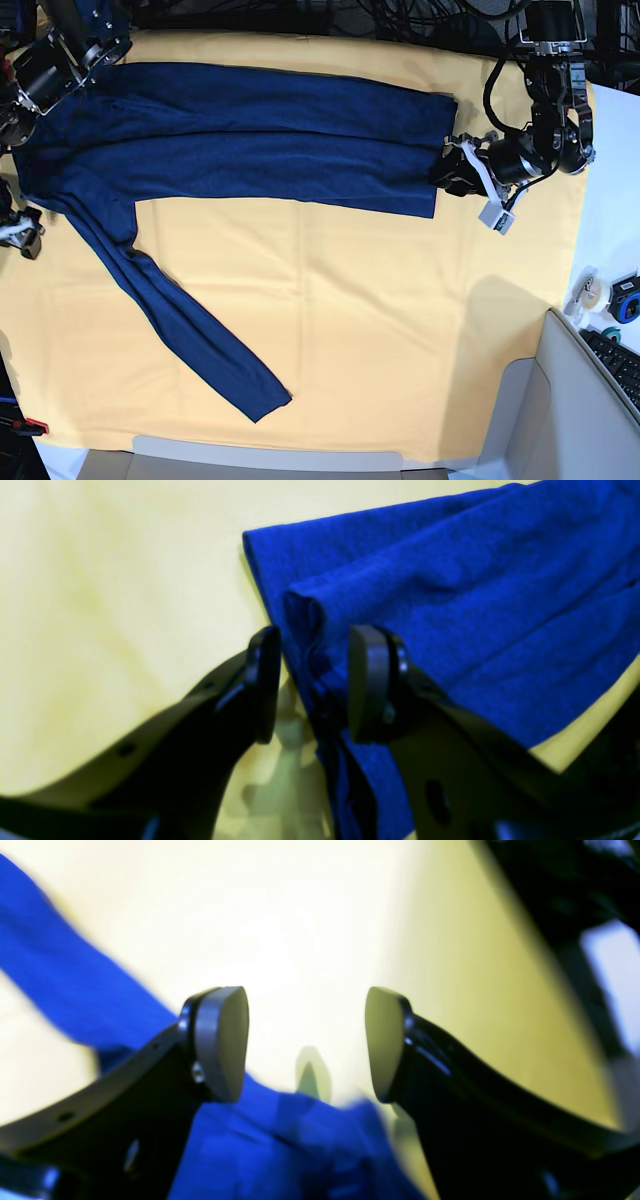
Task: Fold the T-shirt properly
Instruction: 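Release the hem and move the right gripper to the hanging sleeve, then grasp the sleeve cuff with the right gripper and fold it onto the shirt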
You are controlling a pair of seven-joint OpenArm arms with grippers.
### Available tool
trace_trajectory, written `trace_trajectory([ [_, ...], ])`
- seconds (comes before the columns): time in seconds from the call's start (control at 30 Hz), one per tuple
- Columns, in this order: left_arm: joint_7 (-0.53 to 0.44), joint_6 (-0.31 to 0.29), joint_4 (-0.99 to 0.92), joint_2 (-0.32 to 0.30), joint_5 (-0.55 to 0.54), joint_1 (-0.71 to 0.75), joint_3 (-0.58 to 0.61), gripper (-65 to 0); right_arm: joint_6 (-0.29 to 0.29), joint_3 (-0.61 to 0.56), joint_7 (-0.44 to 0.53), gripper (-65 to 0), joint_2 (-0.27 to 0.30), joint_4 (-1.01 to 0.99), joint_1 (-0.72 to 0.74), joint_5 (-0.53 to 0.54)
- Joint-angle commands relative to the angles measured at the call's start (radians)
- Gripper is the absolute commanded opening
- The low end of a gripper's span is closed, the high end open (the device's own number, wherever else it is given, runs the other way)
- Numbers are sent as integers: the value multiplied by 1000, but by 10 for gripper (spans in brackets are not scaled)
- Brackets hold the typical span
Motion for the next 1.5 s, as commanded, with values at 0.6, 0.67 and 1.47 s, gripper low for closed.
trace_trajectory([
  [0.6,-22,-4,15,-11,-20,-13,-9,-430,2,-200,62,-281,12,-578,309,18],
  [0.67,-22,-4,15,-11,-20,-13,-9,-430,2,-214,62,-281,-5,-578,306,18],
  [1.47,-27,-4,-62,3,-22,-13,-7,-430,2,-251,-10,-650,-45,-426,242,25],
])
